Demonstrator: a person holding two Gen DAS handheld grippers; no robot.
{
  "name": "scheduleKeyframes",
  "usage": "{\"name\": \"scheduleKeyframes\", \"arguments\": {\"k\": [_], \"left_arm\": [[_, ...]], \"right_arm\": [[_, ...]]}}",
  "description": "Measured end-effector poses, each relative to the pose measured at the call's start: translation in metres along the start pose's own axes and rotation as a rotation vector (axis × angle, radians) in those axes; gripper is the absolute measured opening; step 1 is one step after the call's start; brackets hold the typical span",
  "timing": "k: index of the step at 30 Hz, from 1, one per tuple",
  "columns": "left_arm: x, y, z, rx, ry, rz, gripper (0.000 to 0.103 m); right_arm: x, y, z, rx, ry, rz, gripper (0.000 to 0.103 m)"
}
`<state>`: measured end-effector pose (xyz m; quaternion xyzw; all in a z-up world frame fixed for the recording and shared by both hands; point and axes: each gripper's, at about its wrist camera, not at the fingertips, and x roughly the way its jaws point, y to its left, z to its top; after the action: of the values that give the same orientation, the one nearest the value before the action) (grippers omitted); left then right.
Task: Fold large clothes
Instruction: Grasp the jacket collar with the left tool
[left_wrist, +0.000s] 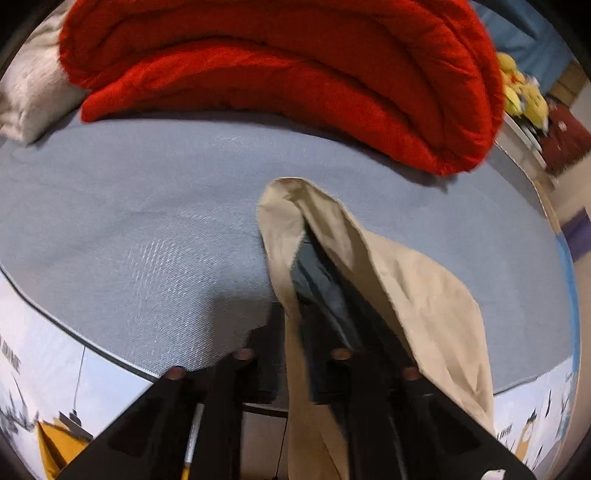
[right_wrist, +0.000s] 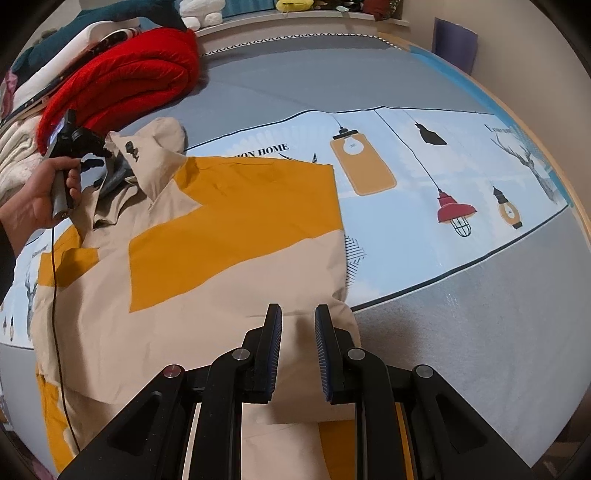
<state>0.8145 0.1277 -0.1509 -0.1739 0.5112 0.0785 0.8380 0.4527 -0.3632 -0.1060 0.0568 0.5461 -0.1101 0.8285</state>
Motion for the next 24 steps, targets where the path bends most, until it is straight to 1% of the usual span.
{"name": "scheduleKeyframes", "arguments": {"k": [1, 2, 4, 6, 7, 8, 9, 10, 11, 12, 13, 14, 15, 17, 18, 21, 24], "left_arm": [[-0.007, -0.003, 0.000, 0.022, -0.013, -0.002, 0.002], [-0.017, -0.007, -0.002, 0.048, -0.031, -0.008, 0.001], [-0.044, -0.017, -0.010, 0.112, -0.066, -0.033, 0.000], [-0.091, -0.031, -0.030, 0.211, -0.132, -0.072, 0.000], [-0.107, -0.036, -0.038, 0.245, -0.154, -0.088, 0.000], [-0.141, -0.045, -0.058, 0.317, -0.196, -0.121, 0.000], [-0.166, -0.050, -0.076, 0.375, -0.235, -0.142, 0.000], [-0.183, -0.053, -0.090, 0.420, -0.260, -0.159, 0.000], [-0.207, -0.057, -0.111, 0.484, -0.285, -0.183, 0.000], [-0.222, -0.058, -0.126, 0.525, -0.292, -0.194, 0.000], [-0.229, -0.057, -0.135, 0.541, -0.284, -0.194, 0.000], [-0.231, -0.053, -0.141, 0.531, -0.261, -0.187, 0.000], [-0.227, -0.047, -0.141, 0.491, -0.227, -0.178, 0.000], [-0.211, -0.036, -0.130, 0.412, -0.174, -0.156, 0.000], [-0.204, -0.034, -0.121, 0.390, -0.163, -0.147, 0.000], [-0.168, -0.017, -0.097, 0.297, -0.123, -0.114, 0.004], [-0.125, -0.005, -0.076, 0.192, -0.076, -0.090, 0.004]], "right_arm": [[-0.001, 0.000, 0.001, 0.002, -0.001, 0.001, 0.020], [-0.003, -0.001, 0.001, 0.006, -0.002, 0.005, 0.020], [-0.007, 0.000, 0.004, 0.012, -0.009, 0.014, 0.020], [-0.015, 0.001, 0.006, 0.018, -0.026, 0.025, 0.020], [-0.020, 0.001, 0.007, 0.021, -0.037, 0.033, 0.020], [-0.025, 0.001, 0.008, 0.025, -0.048, 0.041, 0.020], [-0.029, 0.000, 0.009, 0.029, -0.055, 0.047, 0.020], [-0.032, 0.000, 0.009, 0.036, -0.062, 0.053, 0.020], [-0.037, -0.001, 0.009, 0.048, -0.072, 0.060, 0.020], [-0.039, -0.001, 0.009, 0.055, -0.076, 0.065, 0.020], [-0.042, -0.001, 0.008, 0.063, -0.081, 0.071, 0.020], [-0.044, 0.000, 0.006, 0.067, -0.086, 0.080, 0.020], [-0.044, 0.001, 0.004, 0.067, -0.085, 0.084, 0.020], [-0.047, 0.004, -0.001, 0.065, -0.075, 0.099, 0.020], [-0.049, 0.004, -0.003, 0.061, -0.077, 0.105, 0.020], [-0.053, 0.005, -0.006, 0.040, -0.087, 0.105, 0.020], [-0.047, 0.001, -0.001, 0.032, -0.091, 0.082, 0.021]]}}
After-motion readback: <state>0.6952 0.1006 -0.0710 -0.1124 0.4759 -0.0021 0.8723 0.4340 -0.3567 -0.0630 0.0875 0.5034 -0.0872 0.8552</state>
